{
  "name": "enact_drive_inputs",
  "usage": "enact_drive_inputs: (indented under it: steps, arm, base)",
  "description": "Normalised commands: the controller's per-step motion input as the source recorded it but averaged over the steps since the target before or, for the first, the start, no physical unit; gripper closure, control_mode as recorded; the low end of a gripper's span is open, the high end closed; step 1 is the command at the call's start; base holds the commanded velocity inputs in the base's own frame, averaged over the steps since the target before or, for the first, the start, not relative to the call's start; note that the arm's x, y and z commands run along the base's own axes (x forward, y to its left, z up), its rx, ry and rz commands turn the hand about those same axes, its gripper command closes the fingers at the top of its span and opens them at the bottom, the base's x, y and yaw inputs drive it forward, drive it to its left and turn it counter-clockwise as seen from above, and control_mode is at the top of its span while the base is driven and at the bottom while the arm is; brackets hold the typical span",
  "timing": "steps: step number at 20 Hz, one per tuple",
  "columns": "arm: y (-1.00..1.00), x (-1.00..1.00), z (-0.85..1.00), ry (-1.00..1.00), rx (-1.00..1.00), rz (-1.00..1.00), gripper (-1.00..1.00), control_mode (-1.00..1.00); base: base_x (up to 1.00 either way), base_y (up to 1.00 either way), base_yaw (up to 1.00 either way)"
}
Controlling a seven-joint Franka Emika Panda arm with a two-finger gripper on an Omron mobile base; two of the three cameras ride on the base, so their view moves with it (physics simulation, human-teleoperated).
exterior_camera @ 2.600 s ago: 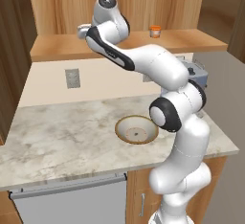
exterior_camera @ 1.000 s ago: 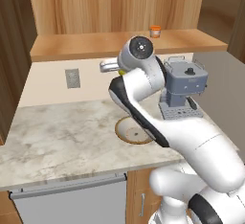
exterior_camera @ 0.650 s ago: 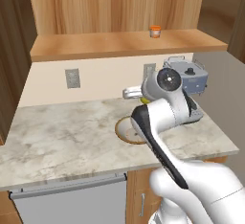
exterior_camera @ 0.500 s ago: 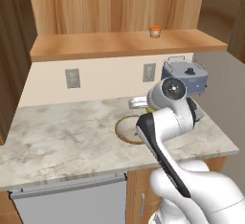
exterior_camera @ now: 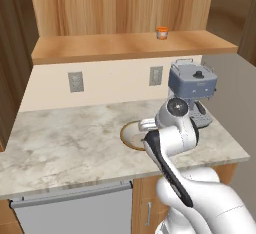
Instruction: Pick the lemon from the cabinet and place it in the bowl. Then pick the bowl and place it in the sink. Then turn on the sink facuet.
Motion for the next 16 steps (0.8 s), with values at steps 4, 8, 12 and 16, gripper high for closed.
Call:
enact_drive_inputs:
  steps: [4,8,12,16]
  arm:
    - [0.0,0.48,-0.61,0.05,0.0,0.0,1.0,-1.0]
    - [0.0,0.52,-0.53,0.02,0.0,0.0,1.0,-1.0]
    - [0.0,0.63,-0.43,0.0,0.0,0.0,1.0,-1.0]
    - [0.0,0.46,-0.43,0.02,0.0,0.0,1.0,-1.0]
  base:
    - [0.0,0.0,0.0]
    - [0.0,0.0,0.0]
    - [0.0,0.0,0.0]
    - [0.0,0.0,0.0]
